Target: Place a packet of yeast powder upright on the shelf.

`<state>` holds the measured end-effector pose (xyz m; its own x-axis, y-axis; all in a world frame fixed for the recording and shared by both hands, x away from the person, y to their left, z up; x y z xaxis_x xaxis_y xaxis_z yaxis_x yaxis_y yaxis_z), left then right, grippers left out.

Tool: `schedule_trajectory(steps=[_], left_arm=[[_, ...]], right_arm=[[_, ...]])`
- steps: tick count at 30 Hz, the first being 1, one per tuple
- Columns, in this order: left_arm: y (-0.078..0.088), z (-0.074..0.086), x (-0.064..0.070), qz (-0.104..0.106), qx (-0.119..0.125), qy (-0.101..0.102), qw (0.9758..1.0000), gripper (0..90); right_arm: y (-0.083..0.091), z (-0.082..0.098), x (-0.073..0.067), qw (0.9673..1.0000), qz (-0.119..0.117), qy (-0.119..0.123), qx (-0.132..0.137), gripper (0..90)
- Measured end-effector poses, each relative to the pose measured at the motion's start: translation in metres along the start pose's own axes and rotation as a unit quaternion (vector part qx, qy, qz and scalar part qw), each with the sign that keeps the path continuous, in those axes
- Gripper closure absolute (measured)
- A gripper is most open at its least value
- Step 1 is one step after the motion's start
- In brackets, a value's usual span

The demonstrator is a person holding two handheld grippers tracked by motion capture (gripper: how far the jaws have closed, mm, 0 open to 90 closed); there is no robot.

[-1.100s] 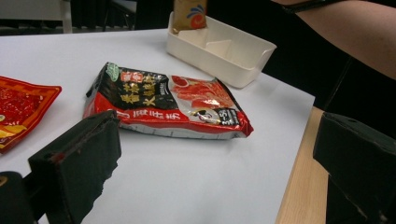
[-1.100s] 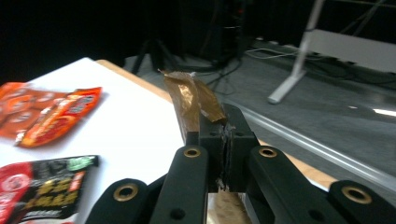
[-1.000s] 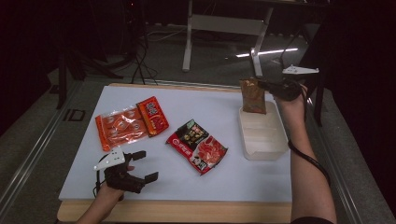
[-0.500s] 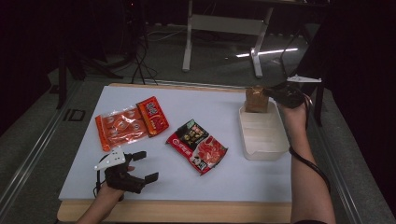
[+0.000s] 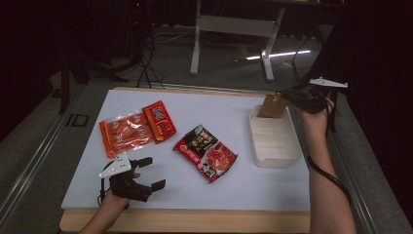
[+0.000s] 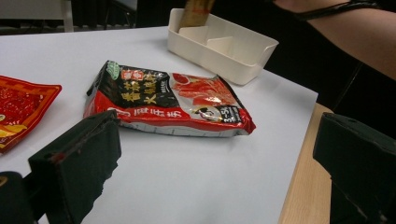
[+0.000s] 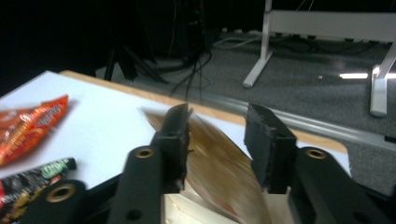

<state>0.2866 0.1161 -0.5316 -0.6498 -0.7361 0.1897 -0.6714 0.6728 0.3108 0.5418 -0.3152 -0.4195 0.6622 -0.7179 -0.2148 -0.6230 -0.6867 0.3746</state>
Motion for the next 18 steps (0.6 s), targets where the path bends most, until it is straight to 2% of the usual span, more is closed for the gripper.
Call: schedule_trajectory(steps=[4,7,8,9,10,12,15,18], left_arm=[[0.001,-0.001,0.000,-0.003,0.002,-0.004,1.0000,1.5],[0.001,-0.001,0.001,-0.003,0.003,-0.005,1.0000,1.5],[0.001,-0.001,0.001,-0.003,0.003,-0.005,1.0000,1.5],[0.001,-0.002,0.001,-0.002,0.004,-0.004,1.0000,1.5],[0.002,-0.002,0.001,-0.003,0.005,-0.004,1.0000,1.5],[0.002,-0.003,0.001,-0.003,0.006,-0.005,1.0000,1.5],[0.003,-0.003,0.001,-0.004,0.009,-0.003,0.9999,1.5],[0.003,-0.003,0.000,-0.005,0.008,-0.003,0.9999,1.5]], right_arm=[[0.013,-0.010,-0.021,0.9998,0.003,0.021,0.006,50.1],[0.021,-0.013,-0.044,0.9993,-0.007,0.034,0.015,46.1],[0.021,-0.013,-0.044,0.9993,-0.007,0.034,0.015,46.1],[0.023,-0.013,-0.052,0.9990,-0.011,0.039,0.017,46.2],[0.026,-0.011,-0.067,0.9986,-0.021,0.046,0.017,45.4],[0.027,-0.007,-0.081,0.9980,-0.027,0.056,0.012,41.7],[0.028,-0.001,-0.101,0.9973,-0.045,0.056,0.013,36.7],[0.026,0.009,-0.120,0.9966,-0.060,0.054,0.013,37.3]])
Point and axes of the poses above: each handheld gripper's, and its own axes: y roughly backward along the jaws, z roughly out of its underside, x roughly to its right, the point moved 9 cm from there along -y, roughly forward along the jaws, and after that the axes turned 13 degrees about -z, right-handed, at the moved point
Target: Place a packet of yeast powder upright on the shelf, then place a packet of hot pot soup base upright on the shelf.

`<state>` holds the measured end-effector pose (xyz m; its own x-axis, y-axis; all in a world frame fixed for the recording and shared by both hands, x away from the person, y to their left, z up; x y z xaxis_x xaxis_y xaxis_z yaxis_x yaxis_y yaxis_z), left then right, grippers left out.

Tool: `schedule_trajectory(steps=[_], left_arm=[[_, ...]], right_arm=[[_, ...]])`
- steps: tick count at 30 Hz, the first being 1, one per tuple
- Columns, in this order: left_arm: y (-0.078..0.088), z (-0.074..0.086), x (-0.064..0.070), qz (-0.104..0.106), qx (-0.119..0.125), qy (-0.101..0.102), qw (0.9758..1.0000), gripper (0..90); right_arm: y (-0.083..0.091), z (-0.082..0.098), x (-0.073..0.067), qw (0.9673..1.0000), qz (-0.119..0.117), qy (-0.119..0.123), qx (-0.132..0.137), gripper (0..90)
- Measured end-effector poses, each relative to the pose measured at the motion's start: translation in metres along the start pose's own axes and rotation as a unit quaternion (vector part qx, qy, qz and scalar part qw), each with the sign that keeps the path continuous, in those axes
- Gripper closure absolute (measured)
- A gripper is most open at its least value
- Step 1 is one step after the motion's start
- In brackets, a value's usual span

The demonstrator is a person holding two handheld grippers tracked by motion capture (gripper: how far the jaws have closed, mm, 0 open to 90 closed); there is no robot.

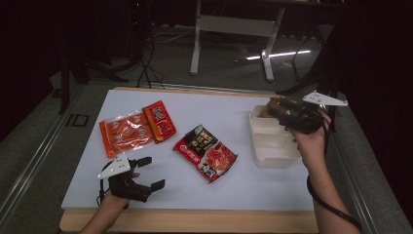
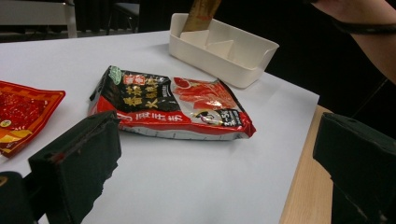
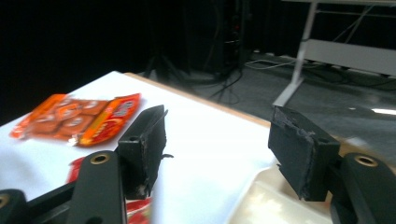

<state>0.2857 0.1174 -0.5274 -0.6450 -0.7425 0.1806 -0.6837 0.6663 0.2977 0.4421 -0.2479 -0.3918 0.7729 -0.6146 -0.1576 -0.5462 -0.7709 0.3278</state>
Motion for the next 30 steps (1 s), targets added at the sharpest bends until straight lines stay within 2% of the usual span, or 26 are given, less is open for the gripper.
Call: schedule_trajectory(steps=[1,3,4,5,9,10,15,17,21,23,25,27,28,30], left_arm=[[0.000,0.000,0.000,0.000,0.000,0.001,1.0000,1.5],[0.000,0.000,0.000,0.000,-0.001,0.002,1.0000,1.5],[0.000,0.000,0.000,0.000,-0.001,0.002,1.0000,1.5],[0.000,0.000,0.000,0.001,-0.001,0.002,1.0000,1.5],[0.000,0.000,0.002,0.002,0.000,0.001,1.0000,1.5],[0.000,0.000,0.002,0.002,0.001,0.002,1.0000,1.5],[-0.001,0.001,0.002,0.003,-0.001,0.000,1.0000,1.5],[-0.001,0.001,0.002,0.004,-0.003,-0.001,1.0000,1.5],[-0.001,0.001,0.003,0.005,-0.002,-0.002,1.0000,1.5],[-0.001,0.001,0.003,0.004,-0.002,-0.001,1.0000,1.5],[-0.001,0.001,0.003,0.004,-0.003,-0.001,1.0000,1.5],[0.000,0.001,0.002,0.004,-0.003,0.000,1.0000,1.5],[-0.001,0.001,0.002,0.004,-0.004,0.001,1.0000,1.5],[-0.001,0.001,0.002,0.005,-0.003,0.001,1.0000,1.5]], right_arm=[[-0.001,0.003,-0.004,1.0000,-0.005,-0.002,-0.002,39.6],[-0.006,0.011,-0.017,0.9998,-0.014,0.009,-0.012,40.3],[-0.006,0.011,-0.017,0.9998,-0.014,0.009,-0.012,40.3],[-0.011,0.020,-0.027,0.9994,-0.031,0.003,-0.014,41.1],[-0.024,0.036,-0.043,0.9986,-0.047,0.003,-0.024,41.0],[-0.028,0.040,-0.047,0.9979,-0.058,-0.003,-0.028,41.0],[-0.045,0.052,-0.060,0.9966,-0.072,0.005,-0.040,43.2],[-0.054,0.058,-0.064,0.9959,-0.073,0.003,-0.053,45.5],[-0.071,0.068,-0.069,0.9945,-0.077,-0.004,-0.071,59.2],[-0.078,0.072,-0.070,0.9935,-0.075,0.002,-0.086,66.0],[-0.085,0.076,-0.070,0.9921,-0.079,0.010,-0.097,78.0],[-0.088,0.078,-0.069,0.9917,-0.073,0.014,-0.105,81.3],[-0.095,0.081,-0.067,0.9907,-0.073,0.006,-0.115,89.6],[-0.101,0.085,-0.064,0.9899,-0.067,0.003,-0.125,90.0]])
Point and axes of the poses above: each handheld gripper's, and its own axes: y roughly backward along the jaws, z roughly out of its underside, x roughly to its right, the point moved 9 cm from there along -y, roughly forward along the jaws, and after that the axes turned 13 degrees about -z, right-handed, at the moved point
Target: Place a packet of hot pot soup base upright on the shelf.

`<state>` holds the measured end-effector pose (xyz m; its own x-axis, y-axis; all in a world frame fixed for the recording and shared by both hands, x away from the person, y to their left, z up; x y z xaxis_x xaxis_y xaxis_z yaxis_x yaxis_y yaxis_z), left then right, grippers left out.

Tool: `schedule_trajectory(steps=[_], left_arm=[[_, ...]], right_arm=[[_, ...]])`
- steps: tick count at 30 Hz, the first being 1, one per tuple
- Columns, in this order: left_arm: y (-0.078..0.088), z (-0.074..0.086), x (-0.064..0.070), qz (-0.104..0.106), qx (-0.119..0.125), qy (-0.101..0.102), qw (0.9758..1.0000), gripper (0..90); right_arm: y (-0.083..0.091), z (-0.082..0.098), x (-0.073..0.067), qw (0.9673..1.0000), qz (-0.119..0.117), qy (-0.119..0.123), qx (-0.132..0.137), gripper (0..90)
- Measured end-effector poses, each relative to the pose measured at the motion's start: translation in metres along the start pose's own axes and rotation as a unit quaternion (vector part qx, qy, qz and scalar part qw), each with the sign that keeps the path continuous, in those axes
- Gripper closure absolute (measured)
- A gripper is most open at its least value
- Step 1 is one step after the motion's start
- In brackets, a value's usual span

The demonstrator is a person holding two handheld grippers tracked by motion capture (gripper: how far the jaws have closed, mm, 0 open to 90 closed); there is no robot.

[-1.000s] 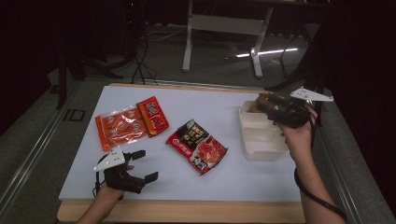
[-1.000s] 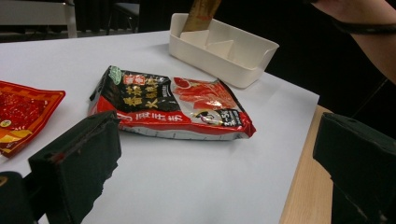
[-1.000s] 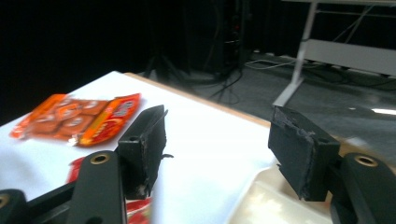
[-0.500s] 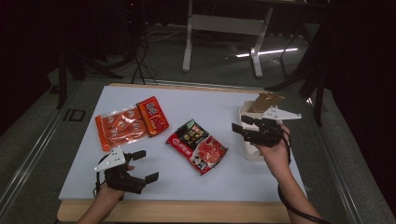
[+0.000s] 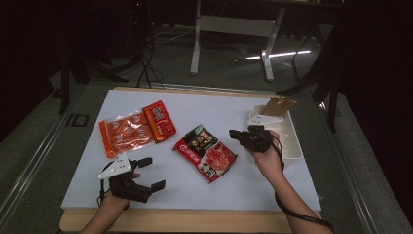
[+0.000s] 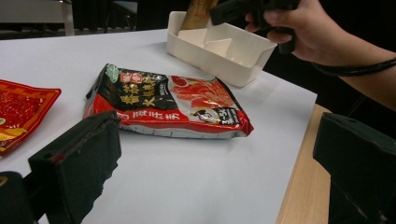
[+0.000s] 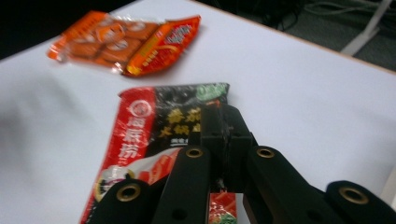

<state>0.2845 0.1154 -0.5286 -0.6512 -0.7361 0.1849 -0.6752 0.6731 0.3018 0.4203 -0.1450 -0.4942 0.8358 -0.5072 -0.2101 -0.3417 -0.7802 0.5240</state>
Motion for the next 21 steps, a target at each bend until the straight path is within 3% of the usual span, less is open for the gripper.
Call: schedule_trajectory(steps=[4,6,12,18,21], left_arm=[[0.000,0.001,0.000,0.000,-0.001,-0.001,1.0000,1.5],[0.000,0.001,0.001,0.001,-0.002,-0.001,1.0000,1.5],[0.000,0.002,0.002,0.002,-0.003,-0.005,1.0000,1.5],[0.002,0.001,0.003,0.002,-0.002,-0.007,1.0000,1.5],[0.002,0.001,0.003,0.002,-0.001,-0.006,1.0000,1.5]], right_arm=[[-0.012,0.004,0.008,0.9996,0.024,-0.014,-0.006,90.0],[-0.018,0.006,0.014,0.9986,0.048,-0.016,-0.013,90.0],[-0.031,0.017,0.030,0.9961,0.074,-0.037,-0.032,90.0],[-0.039,0.028,0.036,0.9950,0.072,-0.053,-0.045,90.0],[-0.046,0.042,0.037,0.9932,0.074,-0.056,-0.069,90.0]])
Point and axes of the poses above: each handheld gripper's, and its own axes: y roughly backward along the jaws, z roughly out of its underside, x roughly to its right, the point moved 9 cm from there along -y, roughly forward along the jaws, and after that the axes turned 13 degrees about -z, right-handed, at the moved point
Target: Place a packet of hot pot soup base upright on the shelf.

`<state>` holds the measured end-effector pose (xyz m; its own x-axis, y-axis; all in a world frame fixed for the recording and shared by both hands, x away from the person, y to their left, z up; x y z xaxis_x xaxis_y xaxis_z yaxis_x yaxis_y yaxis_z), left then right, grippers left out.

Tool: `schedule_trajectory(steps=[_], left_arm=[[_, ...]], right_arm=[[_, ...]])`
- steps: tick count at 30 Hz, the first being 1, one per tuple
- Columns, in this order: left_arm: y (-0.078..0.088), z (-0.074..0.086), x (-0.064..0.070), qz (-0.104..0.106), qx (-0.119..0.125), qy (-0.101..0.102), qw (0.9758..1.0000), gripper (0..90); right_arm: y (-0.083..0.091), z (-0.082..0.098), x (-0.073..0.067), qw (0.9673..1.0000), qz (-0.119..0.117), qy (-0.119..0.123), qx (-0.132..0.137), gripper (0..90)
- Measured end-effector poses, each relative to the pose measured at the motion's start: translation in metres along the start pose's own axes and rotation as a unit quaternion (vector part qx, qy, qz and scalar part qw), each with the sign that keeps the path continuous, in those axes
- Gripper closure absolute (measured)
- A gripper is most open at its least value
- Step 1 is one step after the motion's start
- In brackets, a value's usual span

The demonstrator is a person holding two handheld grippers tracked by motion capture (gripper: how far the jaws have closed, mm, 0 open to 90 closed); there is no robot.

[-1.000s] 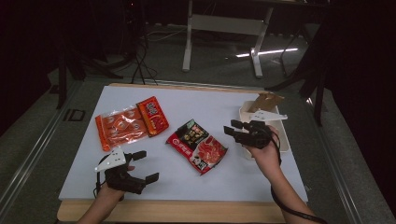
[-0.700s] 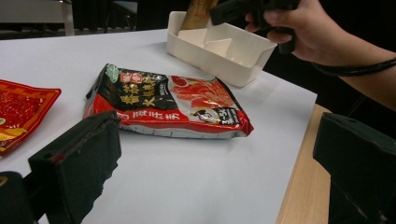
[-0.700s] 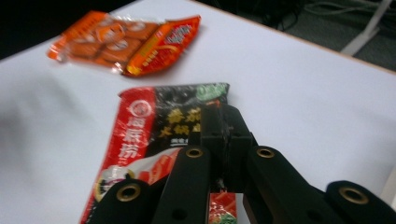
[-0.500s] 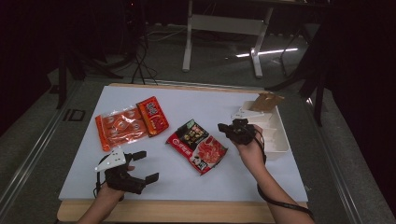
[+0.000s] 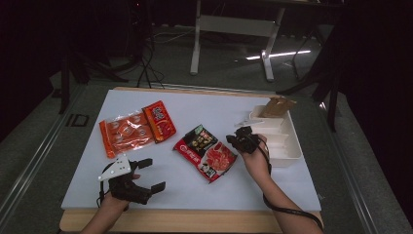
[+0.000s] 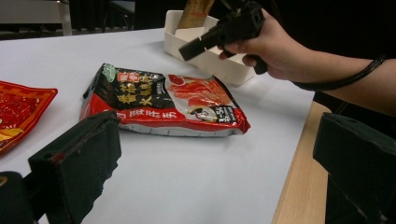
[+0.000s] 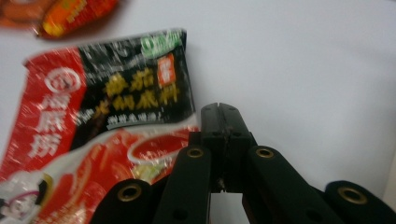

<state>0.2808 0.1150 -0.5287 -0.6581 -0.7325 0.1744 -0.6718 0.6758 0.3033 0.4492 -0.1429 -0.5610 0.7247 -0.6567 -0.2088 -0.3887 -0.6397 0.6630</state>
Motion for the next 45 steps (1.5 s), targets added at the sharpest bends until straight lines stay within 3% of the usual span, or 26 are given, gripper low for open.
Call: schedule_trajectory(steps=[7,14,19,28,34,45], left_arm=[[-0.001,0.001,0.001,0.002,-0.003,-0.002,1.0000,1.5],[-0.001,0.000,0.001,0.002,-0.002,0.001,1.0000,1.5],[-0.001,0.001,0.001,0.003,-0.003,0.000,1.0000,1.5],[-0.002,0.001,0.001,0.003,-0.004,0.000,1.0000,1.5],[-0.002,0.001,0.001,0.003,-0.005,0.002,1.0000,1.5],[-0.003,0.002,0.002,0.004,-0.007,-0.003,1.0000,1.5]], right_arm=[[-0.011,0.014,0.001,0.9994,0.009,0.010,-0.032,90.0],[-0.018,0.029,0.008,0.9980,0.007,-0.007,-0.063,90.0],[-0.016,0.034,0.008,0.9976,-0.002,-0.024,-0.065,90.0],[-0.010,0.043,-0.007,0.9967,-0.012,-0.026,-0.075,90.0],[-0.002,0.053,-0.025,0.9957,-0.040,-0.028,-0.079,90.0],[0.007,0.060,-0.035,0.9947,-0.058,-0.032,-0.079,90.0]])
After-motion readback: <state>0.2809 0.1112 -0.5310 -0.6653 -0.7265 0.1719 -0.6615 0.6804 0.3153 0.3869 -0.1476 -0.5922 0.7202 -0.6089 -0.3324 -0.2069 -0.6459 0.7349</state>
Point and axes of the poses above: each handheld gripper's, and its own axes: y roughly backward along the jaws, z roughly out of its underside, x roughly to its right, the point moved 9 cm from there along -y, roughly forward along the jaws, and after that the axes turned 13 degrees about -z, right-handed, at the moved point
